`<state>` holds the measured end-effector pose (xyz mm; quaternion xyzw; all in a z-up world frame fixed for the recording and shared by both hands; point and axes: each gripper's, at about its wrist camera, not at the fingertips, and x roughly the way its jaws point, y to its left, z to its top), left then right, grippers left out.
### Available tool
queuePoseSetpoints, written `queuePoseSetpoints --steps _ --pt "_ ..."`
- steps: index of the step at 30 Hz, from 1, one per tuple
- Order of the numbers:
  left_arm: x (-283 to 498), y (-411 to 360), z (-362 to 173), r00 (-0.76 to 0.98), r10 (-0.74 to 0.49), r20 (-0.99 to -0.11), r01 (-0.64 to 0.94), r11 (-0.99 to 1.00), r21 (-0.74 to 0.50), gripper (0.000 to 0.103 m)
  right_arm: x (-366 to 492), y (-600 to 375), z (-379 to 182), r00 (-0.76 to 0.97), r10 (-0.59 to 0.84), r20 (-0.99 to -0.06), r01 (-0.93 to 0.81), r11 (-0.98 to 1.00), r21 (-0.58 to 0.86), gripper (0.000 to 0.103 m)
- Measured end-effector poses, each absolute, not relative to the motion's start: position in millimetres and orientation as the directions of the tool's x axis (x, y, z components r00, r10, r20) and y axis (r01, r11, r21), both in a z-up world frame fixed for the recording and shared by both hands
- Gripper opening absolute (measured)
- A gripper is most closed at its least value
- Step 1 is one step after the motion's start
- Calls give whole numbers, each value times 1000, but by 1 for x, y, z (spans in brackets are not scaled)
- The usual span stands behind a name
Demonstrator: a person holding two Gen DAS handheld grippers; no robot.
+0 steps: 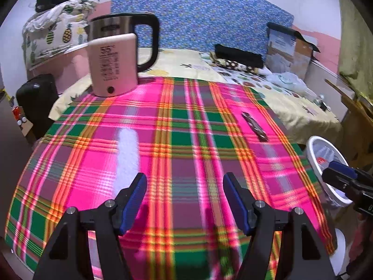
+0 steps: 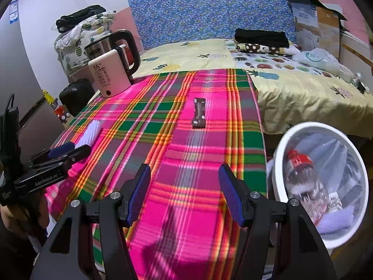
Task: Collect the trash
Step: 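Move both open tools back over the table toward the wrapper and foam net, then grasp the brown snack wrapper with the right tool while the left tool grasps the white foam net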
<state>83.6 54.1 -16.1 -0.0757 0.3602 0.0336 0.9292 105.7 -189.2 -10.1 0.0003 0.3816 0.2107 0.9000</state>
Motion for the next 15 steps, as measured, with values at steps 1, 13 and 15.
queuePoseSetpoints --steps 1,13,15 --pt "86 59 -16 737 17 -676 -129 985 -116 70 109 -188 -10 619 381 -686 -381 910 162 62" --pt "115 102 -41 690 108 -715 -240 967 -86 70 148 -175 -20 598 366 -713 -380 913 150 56" --pt "118 106 -48 675 113 -729 -254 963 -86 67 156 -172 -23 594 357 -721 -379 915 141 55"
